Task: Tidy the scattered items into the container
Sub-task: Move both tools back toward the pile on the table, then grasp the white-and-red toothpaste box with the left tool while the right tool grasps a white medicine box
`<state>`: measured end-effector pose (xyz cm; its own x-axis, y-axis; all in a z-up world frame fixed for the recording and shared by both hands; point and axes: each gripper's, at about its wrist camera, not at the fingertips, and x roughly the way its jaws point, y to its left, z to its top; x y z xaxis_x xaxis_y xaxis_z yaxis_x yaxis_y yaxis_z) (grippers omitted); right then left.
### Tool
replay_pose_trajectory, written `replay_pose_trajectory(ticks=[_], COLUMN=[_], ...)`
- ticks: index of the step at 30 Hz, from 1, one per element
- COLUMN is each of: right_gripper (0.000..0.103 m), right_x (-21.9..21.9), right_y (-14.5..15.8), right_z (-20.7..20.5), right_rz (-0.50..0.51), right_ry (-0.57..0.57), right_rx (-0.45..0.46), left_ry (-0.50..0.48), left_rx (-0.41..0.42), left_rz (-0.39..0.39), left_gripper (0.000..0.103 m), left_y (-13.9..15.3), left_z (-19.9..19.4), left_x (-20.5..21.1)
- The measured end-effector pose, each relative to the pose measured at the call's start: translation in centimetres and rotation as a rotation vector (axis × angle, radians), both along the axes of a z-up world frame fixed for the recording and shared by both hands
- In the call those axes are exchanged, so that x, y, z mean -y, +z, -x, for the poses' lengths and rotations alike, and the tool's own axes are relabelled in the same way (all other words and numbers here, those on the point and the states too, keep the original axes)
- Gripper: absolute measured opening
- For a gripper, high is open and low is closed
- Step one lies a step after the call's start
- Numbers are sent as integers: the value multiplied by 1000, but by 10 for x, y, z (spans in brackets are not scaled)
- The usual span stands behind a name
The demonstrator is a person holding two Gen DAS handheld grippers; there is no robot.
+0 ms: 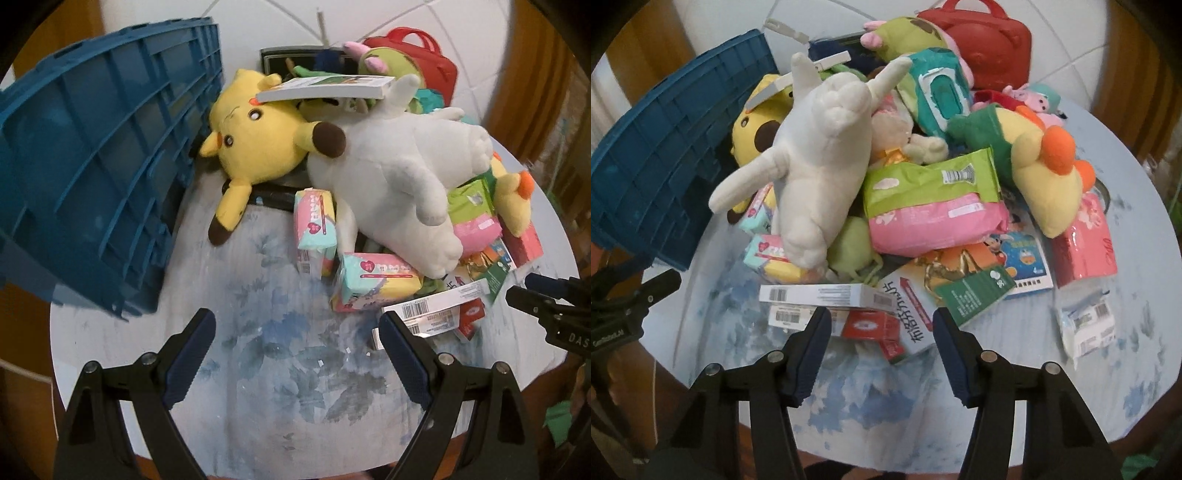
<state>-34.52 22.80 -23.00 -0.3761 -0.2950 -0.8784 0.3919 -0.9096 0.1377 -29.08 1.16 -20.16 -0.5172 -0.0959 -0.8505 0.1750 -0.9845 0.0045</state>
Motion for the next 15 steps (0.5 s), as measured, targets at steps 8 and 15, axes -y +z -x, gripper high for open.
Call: replay_pose_trajectory(ticks=[8, 15], right_gripper=[58, 58], right_x=[13, 28], right_y=[-4, -16], right_z=[39, 49], right_rz=[10, 0], right_ry=[362, 693], right_rx=[-4, 39], left_ry=[332, 633], left_rx=[1, 46], left_rz=[-6, -115], left_gripper=[91, 91], left_y=[-18, -36], left_z=[-5, -23], left_x=[-25, -54])
